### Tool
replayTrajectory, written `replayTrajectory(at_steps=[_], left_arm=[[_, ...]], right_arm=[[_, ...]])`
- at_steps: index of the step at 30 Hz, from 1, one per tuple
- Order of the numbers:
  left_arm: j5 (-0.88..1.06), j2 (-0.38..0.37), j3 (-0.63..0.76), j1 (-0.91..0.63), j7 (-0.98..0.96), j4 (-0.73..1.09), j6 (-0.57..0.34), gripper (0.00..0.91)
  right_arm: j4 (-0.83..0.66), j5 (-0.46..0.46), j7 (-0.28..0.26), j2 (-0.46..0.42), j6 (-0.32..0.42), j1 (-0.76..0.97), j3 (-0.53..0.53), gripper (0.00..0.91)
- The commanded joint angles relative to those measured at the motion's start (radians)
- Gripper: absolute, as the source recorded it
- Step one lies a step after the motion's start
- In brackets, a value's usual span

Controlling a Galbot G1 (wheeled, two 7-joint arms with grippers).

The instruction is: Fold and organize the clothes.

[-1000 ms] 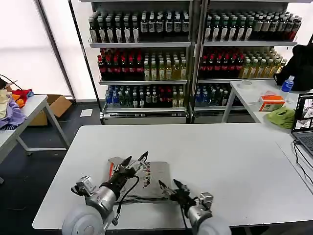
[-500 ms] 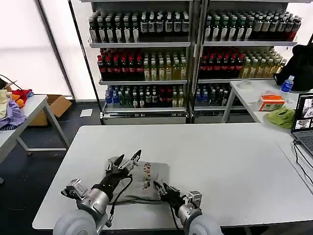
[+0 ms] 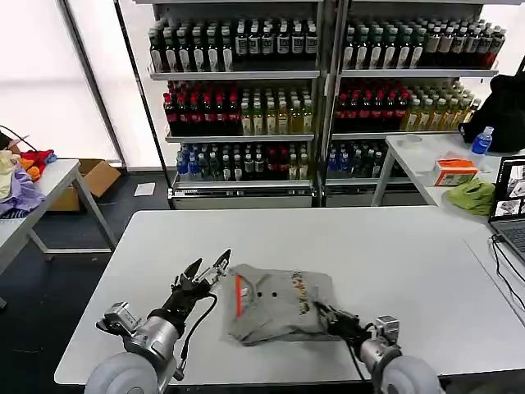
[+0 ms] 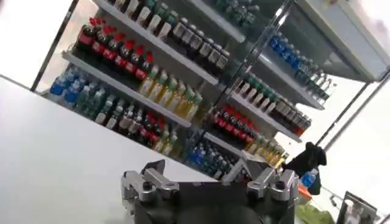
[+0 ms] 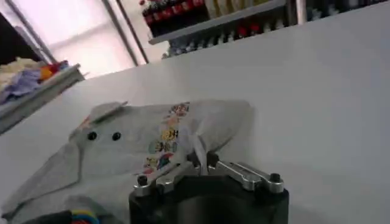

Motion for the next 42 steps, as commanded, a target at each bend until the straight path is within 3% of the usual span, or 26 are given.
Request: replayTrajectory(at_steps=[1, 3, 4, 8, 11, 13, 17, 18, 21, 24, 26, 27, 29, 30, 31, 33, 38, 40, 42], left_arm=[[0.007, -0.005, -0.009, 0.014, -0.002, -0.018, 0.002, 0.907], [0.008, -0.005, -0.014, 0.021, -0.001, -0.031, 0.002, 0.907], [0.007, -0.005, -0.017, 0.025, -0.001, -0.035, 0.002, 0.907], [0.011, -0.003, -0.026, 0.039, 0.000, -0.050, 0.001, 0.907], [0.016, -0.006, -0.035, 0.049, 0.001, -0.057, 0.001, 0.907], [0.019, -0.006, -0.039, 0.061, 0.004, -0.063, 0.000, 0.907], [0.029, -0.007, -0.040, 0.079, 0.012, -0.071, -0.003, 0.907], [0.031, -0.009, -0.039, 0.080, 0.012, -0.071, -0.003, 0.907], [0.034, -0.011, -0.041, 0.075, 0.012, -0.068, -0.005, 0.907], [0.034, -0.010, -0.041, 0.068, 0.012, -0.064, -0.005, 0.907], [0.034, -0.011, -0.038, 0.064, 0.011, -0.064, -0.004, 0.907], [0.037, -0.012, -0.036, 0.062, 0.011, -0.065, -0.004, 0.907], [0.037, -0.011, -0.035, 0.065, 0.012, -0.071, -0.004, 0.907], [0.040, -0.010, -0.034, 0.069, 0.014, -0.075, -0.004, 0.907], [0.043, -0.010, -0.034, 0.071, 0.018, -0.077, -0.004, 0.907], [0.085, -0.010, -0.032, 0.085, 0.050, -0.078, -0.017, 0.907], [0.201, -0.015, -0.035, 0.114, 0.123, -0.071, -0.064, 0.907], [0.274, -0.019, -0.038, 0.130, 0.167, -0.067, -0.092, 0.907], [0.383, -0.028, -0.044, 0.149, 0.214, -0.050, -0.143, 0.907]], right_arm=[[0.118, -0.176, 0.036, -0.066, 0.046, -0.156, 0.242, 0.907], [0.123, -0.226, 0.113, -0.030, 0.117, -0.150, 0.242, 0.907], [0.126, -0.262, 0.124, -0.013, 0.166, -0.139, 0.228, 0.907], [0.149, -0.287, 0.056, 0.031, 0.223, -0.068, 0.085, 0.907], [0.114, -0.307, 0.016, 0.066, 0.219, 0.009, -0.052, 0.907], [0.040, -0.271, 0.045, 0.101, 0.175, 0.056, -0.137, 0.907], [-0.067, -0.180, 0.039, 0.111, 0.148, 0.061, -0.192, 0.907], [-0.081, -0.172, 0.078, 0.115, 0.136, 0.058, -0.195, 0.907], [-0.070, -0.115, 0.194, 0.127, 0.058, 0.035, -0.164, 0.907], [-0.012, -0.073, 0.216, 0.113, 0.073, 0.011, -0.137, 0.907], [0.056, -0.064, 0.212, 0.100, 0.124, 0.002, -0.106, 0.907], [0.109, -0.115, 0.185, 0.091, 0.192, -0.005, -0.076, 0.907], [0.169, -0.154, 0.165, 0.079, 0.231, -0.014, -0.021, 0.907], [0.235, -0.192, 0.141, 0.059, 0.236, -0.026, 0.071, 0.907], [0.248, -0.190, 0.137, 0.054, 0.238, -0.029, 0.095, 0.907], [0.286, -0.176, 0.104, 0.028, 0.273, -0.063, 0.250, 0.907], [0.259, -0.192, -0.003, 0.017, 0.317, -0.189, 0.422, 0.907], [0.231, -0.201, -0.070, 0.035, 0.340, -0.230, 0.471, 0.907], [0.207, -0.204, -0.117, 0.057, 0.399, -0.280, 0.492, 0.907]])
